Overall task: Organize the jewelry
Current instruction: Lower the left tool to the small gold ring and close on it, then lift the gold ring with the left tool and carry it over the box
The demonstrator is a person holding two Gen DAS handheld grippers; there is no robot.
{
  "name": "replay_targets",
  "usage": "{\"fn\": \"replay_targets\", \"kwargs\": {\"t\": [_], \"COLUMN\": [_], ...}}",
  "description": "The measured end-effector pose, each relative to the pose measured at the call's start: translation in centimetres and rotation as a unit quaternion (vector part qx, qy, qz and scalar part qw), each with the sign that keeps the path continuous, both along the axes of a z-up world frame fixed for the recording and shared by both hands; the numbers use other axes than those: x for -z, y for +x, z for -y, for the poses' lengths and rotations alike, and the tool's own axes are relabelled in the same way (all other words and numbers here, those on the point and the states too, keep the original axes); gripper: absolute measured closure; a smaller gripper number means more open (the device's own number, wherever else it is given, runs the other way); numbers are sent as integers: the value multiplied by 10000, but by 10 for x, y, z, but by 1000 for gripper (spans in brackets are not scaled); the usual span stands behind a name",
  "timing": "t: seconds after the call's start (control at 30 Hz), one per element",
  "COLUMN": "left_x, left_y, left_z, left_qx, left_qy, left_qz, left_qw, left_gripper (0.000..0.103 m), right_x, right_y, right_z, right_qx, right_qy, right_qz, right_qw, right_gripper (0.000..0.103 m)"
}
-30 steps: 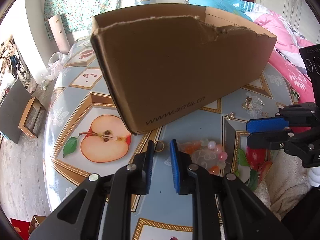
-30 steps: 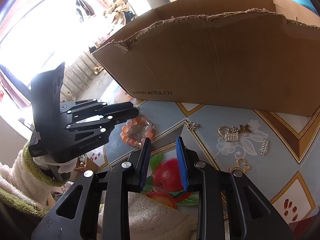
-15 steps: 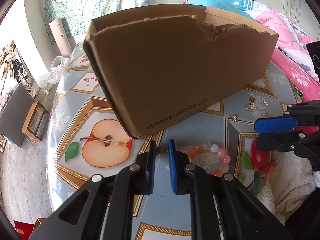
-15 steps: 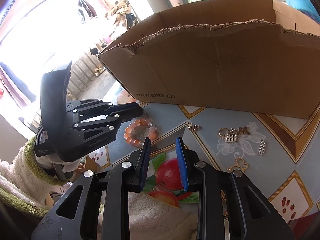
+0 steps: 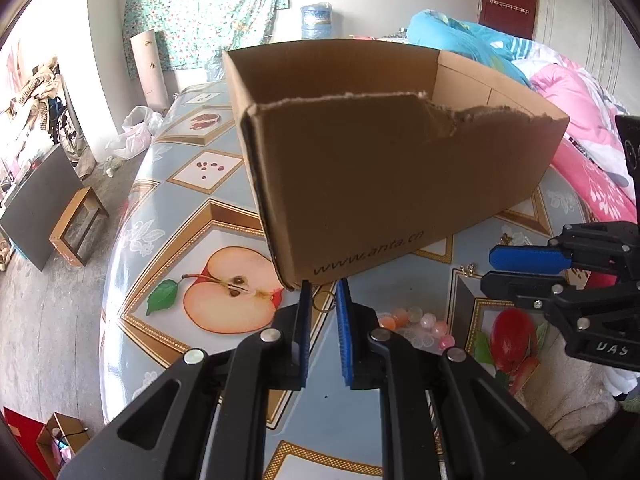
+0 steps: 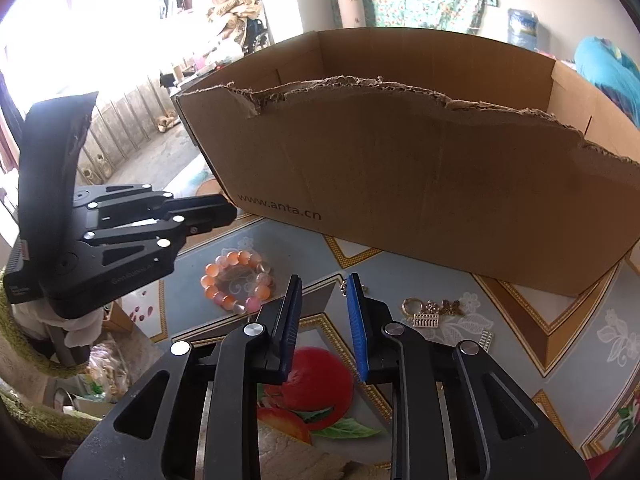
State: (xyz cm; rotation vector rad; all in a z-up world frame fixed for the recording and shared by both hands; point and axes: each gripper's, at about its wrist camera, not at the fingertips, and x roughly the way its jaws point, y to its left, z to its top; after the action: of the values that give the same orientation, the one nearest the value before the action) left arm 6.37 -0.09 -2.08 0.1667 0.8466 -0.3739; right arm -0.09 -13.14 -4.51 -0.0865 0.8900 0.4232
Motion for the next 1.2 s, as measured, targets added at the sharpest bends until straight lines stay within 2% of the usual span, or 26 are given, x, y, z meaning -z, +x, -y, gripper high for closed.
{"fn": "replay_targets", "kwargs": {"t": [0.13, 0.37, 0.4, 0.43, 0.53, 0.7, 0.9, 1.03, 1.2], "left_x": [-5, -9, -9, -9, -9, -14, -34, -56, -99], "left_y": [-2, -5, -6, -6, -7, -10, -26, -38, -48], "left_z": [-1, -5, -7, -8, -10, -11, -13, -11, -7], "left_qx": [-57, -45, -43, -41, -39, -90, -113, -73, 194], "left_qy": [-158, -379, -392, -401, -428, -445, -433, -482, -924], "left_qz": [62, 48, 46, 47, 68, 138, 392, 597, 901], "left_qw": [9998, 9993, 9992, 9992, 9991, 9989, 9982, 9970, 9914], "left_gripper": [92, 92, 92, 92, 92, 92, 92, 92, 92], "right_x": [5, 15, 15, 16, 16, 14, -10, -35, -81], "right_y": [7, 23, 25, 26, 30, 40, 39, 34, 26], "right_z": [-6, -18, -21, -24, -27, -14, 10, 24, 45], "right_qx": [36, 38, 8, -28, -63, 63, 82, 21, -140], "right_qy": [-384, -765, -827, -877, -942, -337, 410, 894, 1326], "right_qz": [54, -62, -71, -93, -156, -455, -484, -380, 83], "right_qw": [9992, 9970, 9965, 9961, 9954, 9984, 9980, 9953, 9910], "right_gripper": [85, 91, 92, 99, 100, 102, 102, 102, 102]}}
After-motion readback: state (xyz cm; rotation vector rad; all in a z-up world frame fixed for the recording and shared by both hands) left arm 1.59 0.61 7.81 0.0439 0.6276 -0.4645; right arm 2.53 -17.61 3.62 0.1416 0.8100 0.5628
